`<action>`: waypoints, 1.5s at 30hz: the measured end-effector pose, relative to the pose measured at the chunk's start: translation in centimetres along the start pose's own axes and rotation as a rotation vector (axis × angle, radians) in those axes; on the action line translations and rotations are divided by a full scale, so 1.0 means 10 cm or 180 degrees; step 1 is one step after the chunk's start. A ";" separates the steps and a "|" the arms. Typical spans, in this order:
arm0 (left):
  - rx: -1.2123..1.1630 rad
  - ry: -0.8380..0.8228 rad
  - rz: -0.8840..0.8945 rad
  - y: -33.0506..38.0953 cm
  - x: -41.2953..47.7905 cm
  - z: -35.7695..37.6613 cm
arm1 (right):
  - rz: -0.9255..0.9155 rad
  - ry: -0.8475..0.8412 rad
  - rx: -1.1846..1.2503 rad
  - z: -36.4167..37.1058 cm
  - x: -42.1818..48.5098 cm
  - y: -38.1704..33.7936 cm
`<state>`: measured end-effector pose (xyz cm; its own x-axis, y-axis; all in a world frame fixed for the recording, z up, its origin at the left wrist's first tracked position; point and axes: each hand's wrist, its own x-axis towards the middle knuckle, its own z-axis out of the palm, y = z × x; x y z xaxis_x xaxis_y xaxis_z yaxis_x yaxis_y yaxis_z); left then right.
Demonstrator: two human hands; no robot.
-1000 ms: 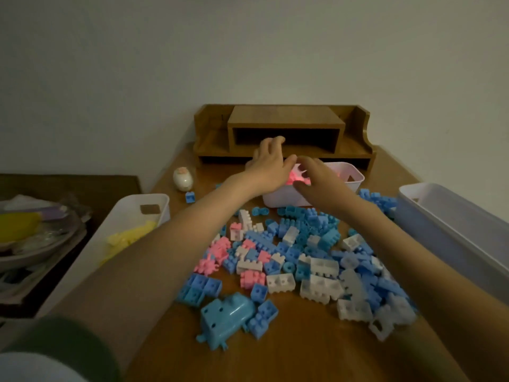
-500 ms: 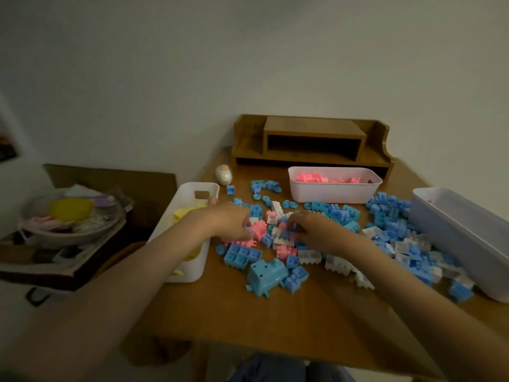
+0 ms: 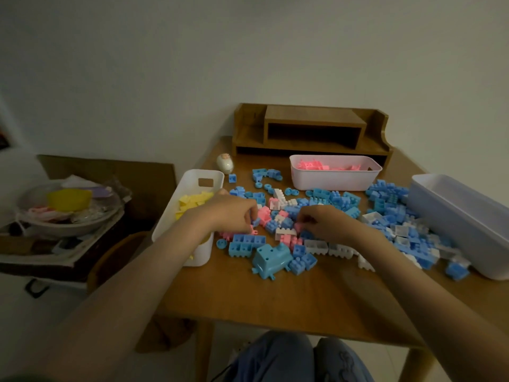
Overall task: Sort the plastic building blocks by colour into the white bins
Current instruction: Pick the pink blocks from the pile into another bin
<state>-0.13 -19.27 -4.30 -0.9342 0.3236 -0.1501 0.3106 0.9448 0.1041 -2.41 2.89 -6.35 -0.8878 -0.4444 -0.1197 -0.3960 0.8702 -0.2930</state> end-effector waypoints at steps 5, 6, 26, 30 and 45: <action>-0.0036 0.0134 0.0040 0.08 -0.01 -0.01 | -0.0024 0.0482 0.0308 -0.02 -0.09 0.02; -0.0038 0.0199 0.0050 0.08 -0.01 -0.01 | -0.0148 0.0508 0.0354 -0.03 -0.12 0.00; -0.1429 0.1034 -0.0058 -0.02 -0.02 0.03 | -0.0640 0.0046 0.0335 0.07 -0.10 -0.20; -0.1448 0.1080 -0.0092 -0.03 0.00 0.04 | -0.0306 0.0527 0.0787 0.06 -0.08 -0.15; -0.1352 0.0941 -0.0193 0.01 -0.04 0.03 | 0.0751 0.0136 0.5815 -0.04 -0.12 -0.17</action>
<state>0.32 -19.29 -4.54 -0.9770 0.1828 0.1095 0.2131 0.8377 0.5028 -0.79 1.99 -5.32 -0.8967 -0.3316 -0.2933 0.4143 -0.3951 -0.8199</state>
